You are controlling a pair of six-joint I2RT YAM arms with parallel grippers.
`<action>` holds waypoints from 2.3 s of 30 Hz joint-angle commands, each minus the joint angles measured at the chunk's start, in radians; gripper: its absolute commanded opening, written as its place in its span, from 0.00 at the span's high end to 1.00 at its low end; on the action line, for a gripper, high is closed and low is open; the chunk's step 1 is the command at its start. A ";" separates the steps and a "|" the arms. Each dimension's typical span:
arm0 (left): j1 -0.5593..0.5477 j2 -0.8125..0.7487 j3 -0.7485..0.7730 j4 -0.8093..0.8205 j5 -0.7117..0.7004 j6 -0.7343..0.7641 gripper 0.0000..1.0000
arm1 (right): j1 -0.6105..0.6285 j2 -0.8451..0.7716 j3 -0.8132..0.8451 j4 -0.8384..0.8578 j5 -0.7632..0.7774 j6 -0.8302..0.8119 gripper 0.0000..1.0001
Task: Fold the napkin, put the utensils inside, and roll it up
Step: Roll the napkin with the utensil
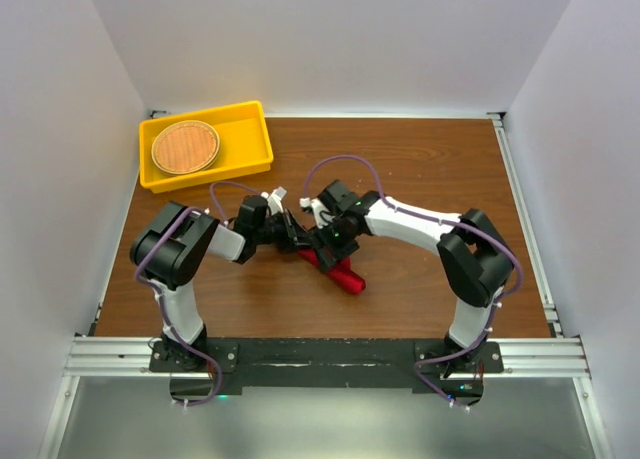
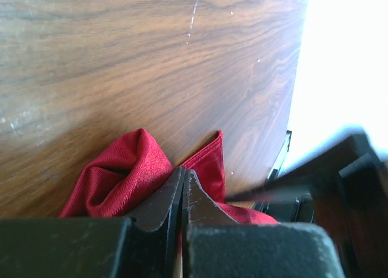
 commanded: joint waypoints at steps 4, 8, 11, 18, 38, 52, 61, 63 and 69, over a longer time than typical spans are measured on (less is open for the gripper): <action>0.000 -0.031 0.053 -0.208 -0.061 0.049 0.97 | 0.156 0.007 0.140 -0.080 0.424 -0.025 0.42; -0.001 -0.044 0.072 -0.263 -0.063 0.037 0.98 | 0.211 0.071 0.183 -0.081 0.500 -0.031 0.42; 0.000 -0.054 0.085 -0.289 -0.064 0.031 0.98 | 0.233 0.111 0.183 -0.078 0.565 -0.025 0.44; 0.005 -0.077 0.100 -0.312 -0.060 0.028 0.96 | 0.236 0.081 0.081 -0.015 0.565 0.013 0.73; 0.053 -0.297 0.068 -0.217 -0.014 0.052 0.82 | -0.141 0.075 -0.227 0.477 -0.553 0.030 1.00; -0.066 -0.062 -0.020 0.303 -0.023 -0.141 0.88 | -0.235 0.139 -0.314 0.582 -0.576 0.121 1.00; -0.067 0.091 0.003 0.326 -0.043 -0.090 0.93 | -0.235 0.082 -0.261 0.417 -0.461 0.085 0.89; -0.066 0.101 0.010 0.314 -0.043 -0.081 0.94 | -0.235 0.073 -0.257 0.396 -0.440 0.082 0.87; -0.066 0.104 0.039 0.237 -0.049 -0.063 0.95 | -0.233 0.013 -0.217 0.232 -0.307 0.035 0.70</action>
